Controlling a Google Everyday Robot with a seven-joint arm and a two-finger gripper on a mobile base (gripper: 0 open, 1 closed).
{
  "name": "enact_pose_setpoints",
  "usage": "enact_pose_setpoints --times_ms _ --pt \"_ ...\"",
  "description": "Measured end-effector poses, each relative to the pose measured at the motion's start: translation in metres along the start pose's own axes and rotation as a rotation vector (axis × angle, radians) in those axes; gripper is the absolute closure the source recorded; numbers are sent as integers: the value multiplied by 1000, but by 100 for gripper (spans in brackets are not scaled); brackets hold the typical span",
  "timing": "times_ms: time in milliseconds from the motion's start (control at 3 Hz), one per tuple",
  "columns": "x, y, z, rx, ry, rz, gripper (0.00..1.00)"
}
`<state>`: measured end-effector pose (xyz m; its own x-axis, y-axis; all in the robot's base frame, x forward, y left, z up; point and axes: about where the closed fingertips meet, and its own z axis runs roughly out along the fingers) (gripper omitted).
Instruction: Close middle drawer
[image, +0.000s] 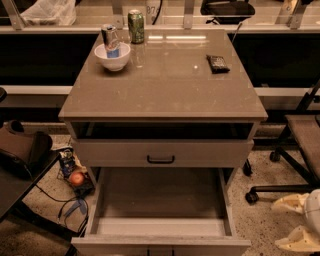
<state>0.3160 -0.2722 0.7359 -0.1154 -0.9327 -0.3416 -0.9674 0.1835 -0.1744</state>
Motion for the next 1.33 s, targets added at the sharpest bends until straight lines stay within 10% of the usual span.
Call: enact_pose_setpoints --times_ms 667,1333 --pt "0 1 0 0 4 -4 99" --pt "8 51 78 -75 -95 40 100"
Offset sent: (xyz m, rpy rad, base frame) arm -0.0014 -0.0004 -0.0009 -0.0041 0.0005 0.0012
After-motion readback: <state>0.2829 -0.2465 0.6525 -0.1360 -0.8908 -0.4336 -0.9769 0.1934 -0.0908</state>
